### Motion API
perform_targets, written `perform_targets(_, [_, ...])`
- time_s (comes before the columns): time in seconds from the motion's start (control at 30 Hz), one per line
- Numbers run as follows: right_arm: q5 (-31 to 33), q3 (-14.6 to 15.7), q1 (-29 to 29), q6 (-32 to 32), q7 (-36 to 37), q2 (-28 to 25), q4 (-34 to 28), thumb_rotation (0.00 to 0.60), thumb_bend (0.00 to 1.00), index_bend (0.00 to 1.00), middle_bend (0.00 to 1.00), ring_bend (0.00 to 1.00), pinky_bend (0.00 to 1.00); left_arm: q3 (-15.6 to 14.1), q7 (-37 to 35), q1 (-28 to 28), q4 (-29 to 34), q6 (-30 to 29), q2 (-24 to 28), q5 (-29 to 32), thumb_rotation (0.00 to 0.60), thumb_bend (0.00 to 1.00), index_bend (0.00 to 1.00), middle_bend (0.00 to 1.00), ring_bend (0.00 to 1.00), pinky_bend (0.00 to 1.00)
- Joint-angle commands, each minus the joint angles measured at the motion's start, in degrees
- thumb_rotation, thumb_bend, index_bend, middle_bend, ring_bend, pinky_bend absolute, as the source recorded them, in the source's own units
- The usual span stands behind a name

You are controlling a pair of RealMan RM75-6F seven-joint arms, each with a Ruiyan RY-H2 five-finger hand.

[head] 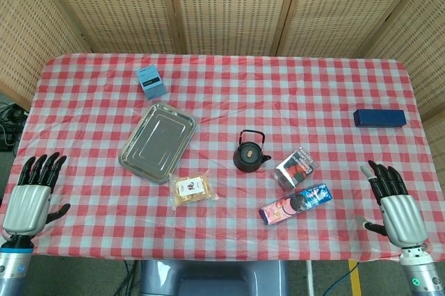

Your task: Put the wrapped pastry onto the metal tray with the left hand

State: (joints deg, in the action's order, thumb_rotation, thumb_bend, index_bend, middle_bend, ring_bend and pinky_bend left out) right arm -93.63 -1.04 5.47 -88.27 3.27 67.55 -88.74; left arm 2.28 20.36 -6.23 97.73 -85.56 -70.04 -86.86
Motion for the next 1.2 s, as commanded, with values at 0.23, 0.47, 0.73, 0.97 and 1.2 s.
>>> perform_targets(0.23, [0.0, 0.0, 0.1, 0.4, -0.5, 0.3, 0.2, 0.6, 0.06, 0.0, 0.0, 0.0, 0.0, -0.1, -1.2, -0.2, -0.3, 0.0, 0.0, -0.7, 0.6, 0.12, 0.0, 0.0, 0.0, 0.0])
perform_targets(0.47, [0.3, -0.2, -0.1, -0.1, 0.5, 0.0, -0.1, 0.6, 0.06, 0.0, 0.0, 0.0, 0.0, 0.6, -1.3, -5.9, 0.3, 7.1, 1.6, -3.2, 0.6, 0.12, 0.0, 0.0, 0.0, 0.0])
perform_targets(0.73, [0.5, -0.4, -0.3, -0.4, 1.5, -0.4, -0.1, 0.6, 0.06, 0.0, 0.0, 0.0, 0.0, 2.3, 3.0, -14.5, 3.4, 18.4, 1.8, -3.5, 0.6, 0.01, 0.0, 0.0, 0.0, 0.0])
perform_targets(0.97, [1.0, -0.7, -0.4, -0.6, 2.7, -0.8, 0.0, 0.6, 0.06, 0.0, 0.0, 0.0, 0.0, 3.6, 8.5, -20.0, 4.0, 25.7, -0.9, -1.6, 0.6, 0.0, 0.0, 0.0, 0.0, 0.0])
perform_targets(1.2, [1.8, -1.1, -0.5, -0.4, 4.3, -1.4, 0.2, 0.6, 0.06, 0.0, 0.0, 0.0, 0.0, 4.2, 14.7, -26.3, 3.6, 34.4, -4.4, 2.5, 0.6, 0.0, 0.0, 0.0, 0.0, 0.0])
